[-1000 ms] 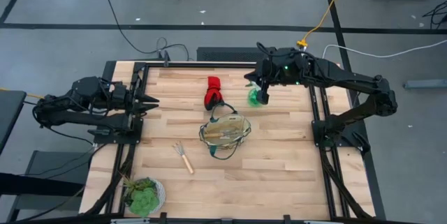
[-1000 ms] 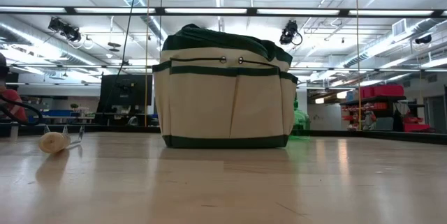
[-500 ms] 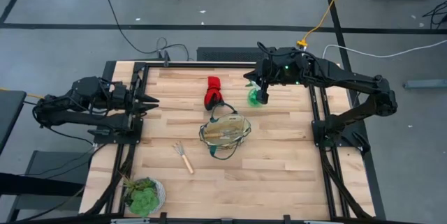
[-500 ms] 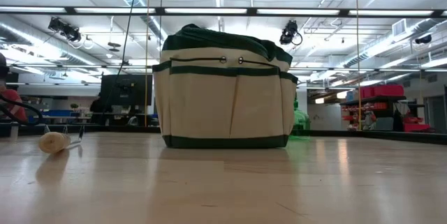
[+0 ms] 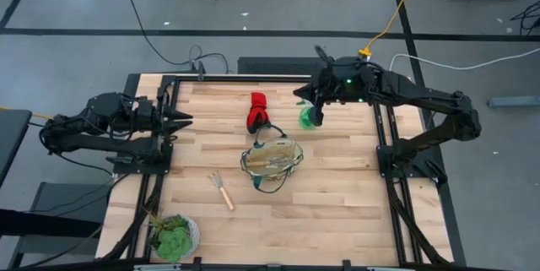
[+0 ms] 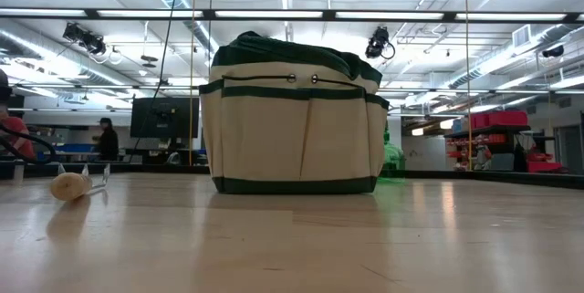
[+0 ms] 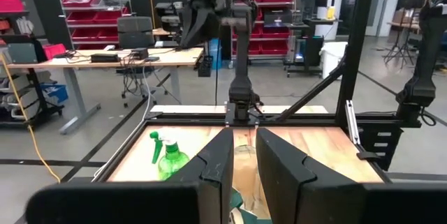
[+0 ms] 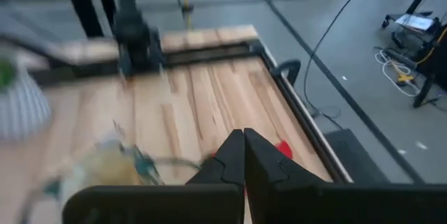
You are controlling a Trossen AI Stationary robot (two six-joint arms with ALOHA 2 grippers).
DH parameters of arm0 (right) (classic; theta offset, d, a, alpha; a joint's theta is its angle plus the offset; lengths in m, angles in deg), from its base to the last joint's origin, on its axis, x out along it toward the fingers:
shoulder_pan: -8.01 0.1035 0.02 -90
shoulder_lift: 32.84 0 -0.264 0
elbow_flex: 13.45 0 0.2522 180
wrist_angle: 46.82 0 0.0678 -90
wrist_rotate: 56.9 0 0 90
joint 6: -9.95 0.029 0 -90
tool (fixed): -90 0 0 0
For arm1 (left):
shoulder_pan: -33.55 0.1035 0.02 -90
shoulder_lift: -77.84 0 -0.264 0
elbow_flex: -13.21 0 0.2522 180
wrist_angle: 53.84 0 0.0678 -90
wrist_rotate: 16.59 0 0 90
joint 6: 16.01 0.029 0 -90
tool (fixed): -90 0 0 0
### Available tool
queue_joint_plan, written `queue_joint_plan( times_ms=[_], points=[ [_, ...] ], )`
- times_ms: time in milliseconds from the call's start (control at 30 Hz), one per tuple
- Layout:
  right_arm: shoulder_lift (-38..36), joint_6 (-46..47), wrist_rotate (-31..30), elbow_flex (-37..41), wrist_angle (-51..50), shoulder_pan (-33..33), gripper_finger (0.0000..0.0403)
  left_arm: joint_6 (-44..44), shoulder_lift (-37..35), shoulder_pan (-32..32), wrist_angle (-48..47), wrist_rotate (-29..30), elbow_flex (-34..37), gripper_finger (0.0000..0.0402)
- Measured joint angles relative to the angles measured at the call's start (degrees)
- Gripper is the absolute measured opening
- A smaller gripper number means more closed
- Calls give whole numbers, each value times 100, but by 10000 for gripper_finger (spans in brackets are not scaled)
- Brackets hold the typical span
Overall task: Pick & Place Garden tools in Gardening bag
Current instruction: Put the light brown trowel into the light brown and green gardening bag
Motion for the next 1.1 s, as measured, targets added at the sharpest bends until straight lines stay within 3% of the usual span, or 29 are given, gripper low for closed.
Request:
queue_joint_plan(
  times_ms=[267, 533, 1100],
  points=[
    [-682, 219, 25, 0, 392, 44, 1, -4, 0, 0, -2, -5, 0, 71],
    [-1331, -32, 593, -2, 382, 44, 1, -9, -2, 2, -2, -303, 0, 71],
    [-1486, -704, 1060, 23, -259, 46, 1, -455, 0, 2, 310, -283, 0, 71]
  ],
)
